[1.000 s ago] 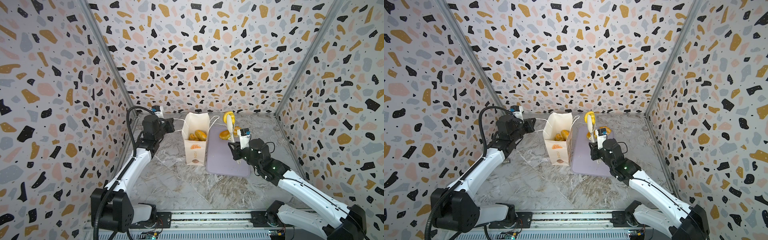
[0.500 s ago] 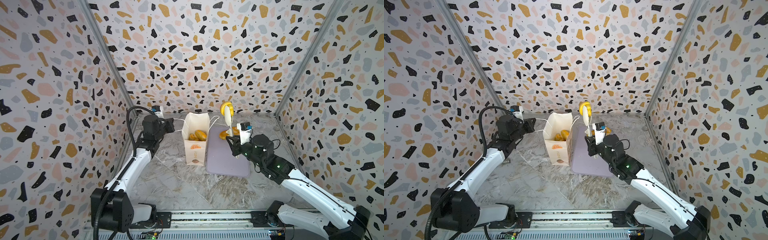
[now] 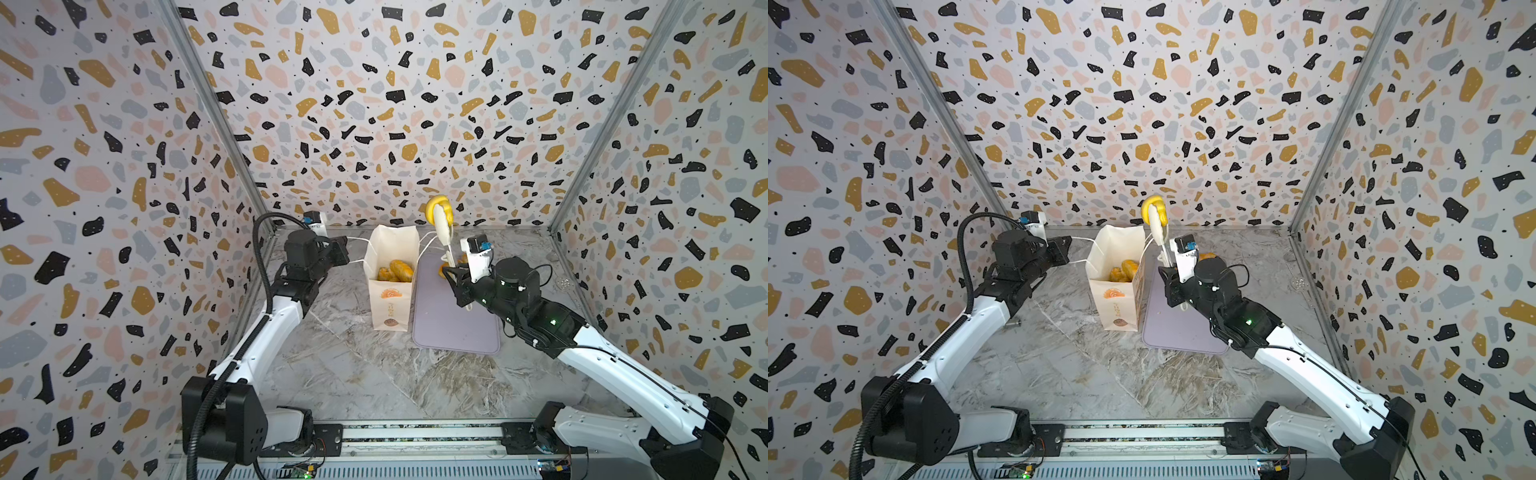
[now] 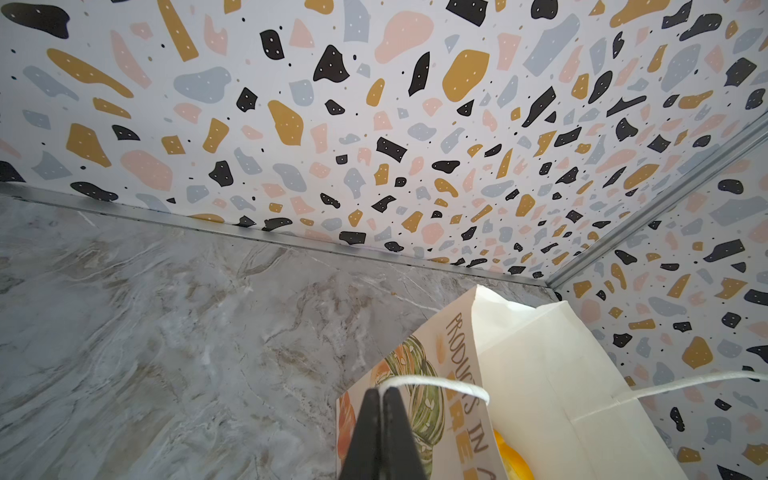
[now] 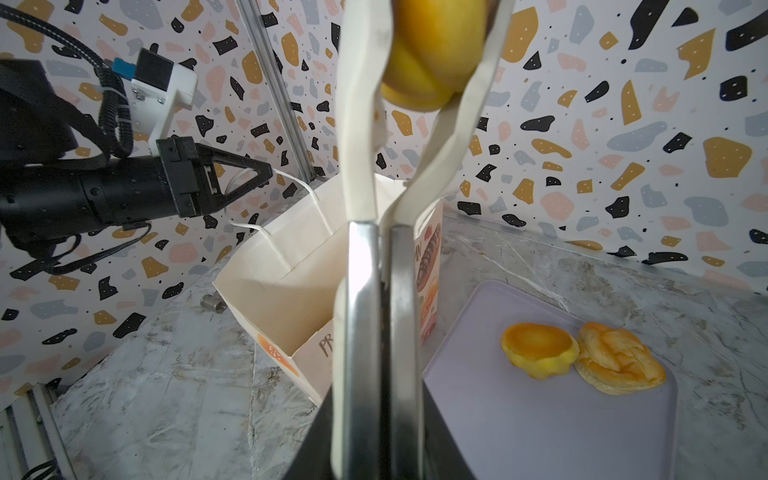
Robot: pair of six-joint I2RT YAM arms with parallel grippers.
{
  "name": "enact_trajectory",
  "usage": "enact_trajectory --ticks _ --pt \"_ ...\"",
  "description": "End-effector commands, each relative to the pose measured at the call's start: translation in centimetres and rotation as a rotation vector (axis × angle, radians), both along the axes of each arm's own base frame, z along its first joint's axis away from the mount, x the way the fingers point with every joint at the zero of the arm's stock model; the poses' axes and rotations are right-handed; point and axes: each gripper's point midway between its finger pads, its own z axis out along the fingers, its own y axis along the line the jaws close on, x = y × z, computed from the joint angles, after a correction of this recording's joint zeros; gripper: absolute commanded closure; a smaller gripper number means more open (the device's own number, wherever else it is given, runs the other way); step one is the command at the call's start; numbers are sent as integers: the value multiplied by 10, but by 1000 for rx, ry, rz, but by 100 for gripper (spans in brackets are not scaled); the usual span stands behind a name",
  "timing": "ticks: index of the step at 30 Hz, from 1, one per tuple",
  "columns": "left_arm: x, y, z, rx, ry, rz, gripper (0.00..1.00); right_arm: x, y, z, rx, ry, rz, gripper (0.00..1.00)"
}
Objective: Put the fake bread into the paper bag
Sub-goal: 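Carry the bun in the tongs up and over to the bag opening, then lower the bun into the bag and open the tongs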
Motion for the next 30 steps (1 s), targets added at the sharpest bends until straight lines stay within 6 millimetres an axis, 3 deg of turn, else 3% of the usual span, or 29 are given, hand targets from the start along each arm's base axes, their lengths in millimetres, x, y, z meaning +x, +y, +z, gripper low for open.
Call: enact_trajectory --ticks 1,12,30 --pt "-2 -3 19 3 -54 -17 100 -5 3 32 11 -59 22 81" --pt "-3 -2 21 5 -58 -16 100 -13 27 35 -74 -55 69 81" --pt "-3 -2 21 4 -59 -15 100 -15 51 16 -188 -3 103 79"
